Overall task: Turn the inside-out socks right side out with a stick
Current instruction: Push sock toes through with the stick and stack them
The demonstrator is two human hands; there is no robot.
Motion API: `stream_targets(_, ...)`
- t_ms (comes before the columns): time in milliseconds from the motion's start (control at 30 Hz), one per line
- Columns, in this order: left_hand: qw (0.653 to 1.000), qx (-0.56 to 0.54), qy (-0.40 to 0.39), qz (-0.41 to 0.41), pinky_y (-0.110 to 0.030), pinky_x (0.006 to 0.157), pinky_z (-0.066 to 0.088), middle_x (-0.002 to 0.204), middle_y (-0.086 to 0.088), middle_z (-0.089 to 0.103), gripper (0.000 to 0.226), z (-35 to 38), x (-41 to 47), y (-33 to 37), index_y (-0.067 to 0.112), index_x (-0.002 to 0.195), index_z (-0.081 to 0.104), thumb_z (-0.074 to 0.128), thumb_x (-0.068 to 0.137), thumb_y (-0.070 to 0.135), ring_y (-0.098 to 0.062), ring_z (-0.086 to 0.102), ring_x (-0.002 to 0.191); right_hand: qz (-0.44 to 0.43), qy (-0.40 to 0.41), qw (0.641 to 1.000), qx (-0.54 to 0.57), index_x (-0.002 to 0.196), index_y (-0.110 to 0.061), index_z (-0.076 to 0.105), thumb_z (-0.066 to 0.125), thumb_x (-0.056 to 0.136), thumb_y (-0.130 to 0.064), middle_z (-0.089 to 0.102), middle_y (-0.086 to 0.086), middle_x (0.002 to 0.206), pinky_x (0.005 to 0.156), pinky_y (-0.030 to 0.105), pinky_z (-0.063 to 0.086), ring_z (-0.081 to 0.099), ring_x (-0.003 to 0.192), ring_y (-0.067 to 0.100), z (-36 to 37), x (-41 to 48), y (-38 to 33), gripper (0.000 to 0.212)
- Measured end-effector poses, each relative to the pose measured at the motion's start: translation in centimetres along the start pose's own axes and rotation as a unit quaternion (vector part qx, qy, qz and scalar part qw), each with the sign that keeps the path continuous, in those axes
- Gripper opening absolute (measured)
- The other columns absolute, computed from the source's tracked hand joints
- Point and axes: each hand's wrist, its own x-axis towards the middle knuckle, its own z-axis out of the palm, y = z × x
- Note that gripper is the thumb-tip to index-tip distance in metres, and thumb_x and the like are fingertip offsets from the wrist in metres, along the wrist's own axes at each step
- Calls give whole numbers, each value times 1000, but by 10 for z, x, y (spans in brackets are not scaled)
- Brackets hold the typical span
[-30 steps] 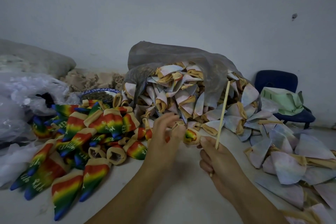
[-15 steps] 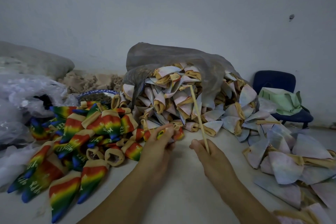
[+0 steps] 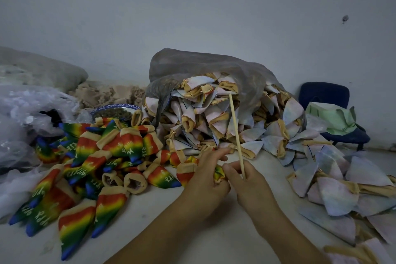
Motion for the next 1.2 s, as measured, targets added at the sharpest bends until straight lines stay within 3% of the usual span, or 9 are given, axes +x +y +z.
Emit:
stream_targets(167,997,73,-32,14,1,95,29,126,30,29,86,-4,-1,-2,78,117,19,55,88,6,16,29,125,54,-50,996,-60,86,-26,63,55,92,-35,56,-16,49,39,11,32,46,39,-3,-7,3,2,14)
stream_targets(267,993,98,-66,11,-4,103,24,133,26,26,79,-2,-2,-1,68,121,21,54,88,4,8,26,129,91,-84,991,-51,84,-23,63,53,94,-30,51,-12,47,40,16,32,42,41,3,-12,2,0,16)
stream_targets(400,993,96,-71,24,-13,108,23,137,25,24,74,0,-2,3,62,127,24,53,86,8,3,22,133,102,-85,990,38,91,-7,59,48,96,-19,41,-8,42,36,20,25,30,34,6,-14,-2,-2,16)
stream_targets(533,996,72,-29,46,-13,109,22,137,21,32,48,-1,-2,2,53,125,39,49,85,29,5,23,135,113,-39,981,154,91,-3,57,48,97,-18,32,-4,43,36,21,22,23,36,8,-15,2,-4,19)
stream_targets(667,996,57,29,54,-4,101,25,126,39,41,35,-3,-2,0,58,118,45,62,94,39,14,32,127,104,-32,949,296,78,-6,55,50,95,-16,26,-1,49,32,18,23,19,36,6,-18,7,-4,20)
stream_targets(833,998,16,38,46,-2,89,35,116,38,54,46,-5,0,2,65,113,47,67,93,29,15,47,115,152,-102,857,483,69,-7,64,56,85,-14,45,1,55,29,14,21,22,31,4,-22,7,-4,19)
stream_targets(933,998,20,24,47,1,91,33,123,39,50,56,-7,-1,1,61,125,41,65,94,21,22,43,117,156,-119,865,461,70,-7,63,53,89,-13,51,1,58,29,14,22,23,32,4,-21,6,-4,22)
stream_targets(1067,1000,-24,-4,1,-10,94,43,119,30,62,43,-9,0,-2,61,123,51,57,99,25,9,56,112,168,-114,851,484,70,-7,59,51,90,-11,52,3,59,30,13,20,22,32,4,-20,7,-2,22)
stream_targets(1200,990,-123,-18,-65,-8,75,46,98,24,68,30,-6,-2,0,54,108,66,52,101,29,8,61,89,156,-91,874,451,70,-7,58,50,92,-11,46,1,55,31,15,20,22,35,4,-20,6,-1,24)
